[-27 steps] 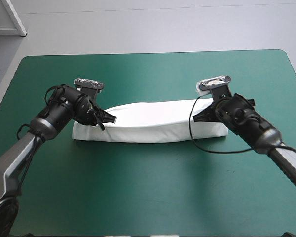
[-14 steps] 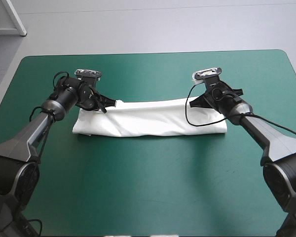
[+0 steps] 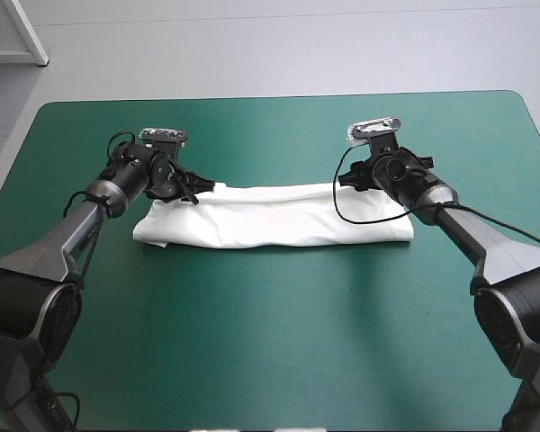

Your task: Fold the cloth

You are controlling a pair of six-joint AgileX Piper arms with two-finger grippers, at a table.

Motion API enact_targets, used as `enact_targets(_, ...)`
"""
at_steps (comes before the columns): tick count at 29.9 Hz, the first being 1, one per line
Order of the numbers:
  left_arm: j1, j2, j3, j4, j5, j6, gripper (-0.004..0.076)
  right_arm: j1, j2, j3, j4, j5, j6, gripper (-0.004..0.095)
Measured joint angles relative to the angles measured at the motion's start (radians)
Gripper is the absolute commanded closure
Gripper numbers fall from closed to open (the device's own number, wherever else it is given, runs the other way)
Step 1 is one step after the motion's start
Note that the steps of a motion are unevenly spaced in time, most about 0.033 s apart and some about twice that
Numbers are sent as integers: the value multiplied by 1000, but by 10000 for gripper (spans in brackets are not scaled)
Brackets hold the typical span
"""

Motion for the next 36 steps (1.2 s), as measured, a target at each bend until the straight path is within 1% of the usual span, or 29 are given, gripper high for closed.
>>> enact_targets(4,0,-6,-32,4,63,-1,283,0,-26,-1,0,11,2,128)
enact_targets(7,0,-33,-71,1,113,-3,286,0,-82,-1,0,50,4,130)
enact_targets(10,-7,-84,-108,-32,168,-3,321,0,-158,-1,0,105,4,130)
enact_targets(13,-51,-133,-117,-48,199,-3,384,-5,-220,-2,0,155,4,135)
enact_targets(16,-124,-141,-118,-63,194,0,470,-22,-266,10,4,189,3,159)
enact_targets(19,-201,-119,-118,-74,171,0,587,-62,-301,45,42,221,-27,171)
enact_targets(22,-250,-71,-118,-84,134,0,716,-116,-310,87,140,240,-95,171)
enact_targets(23,-262,-53,-118,-88,121,0,732,-136,-310,101,178,241,-125,171)
enact_targets(28,-291,37,-118,-138,48,0,734,-227,-310,157,385,229,-299,171)
enact_targets(33,-309,132,-118,-161,-20,0,734,-301,-307,162,649,220,-497,171)
enact_targets(36,-319,180,-118,-161,-43,0,734,-322,-288,162,734,220,-567,171)
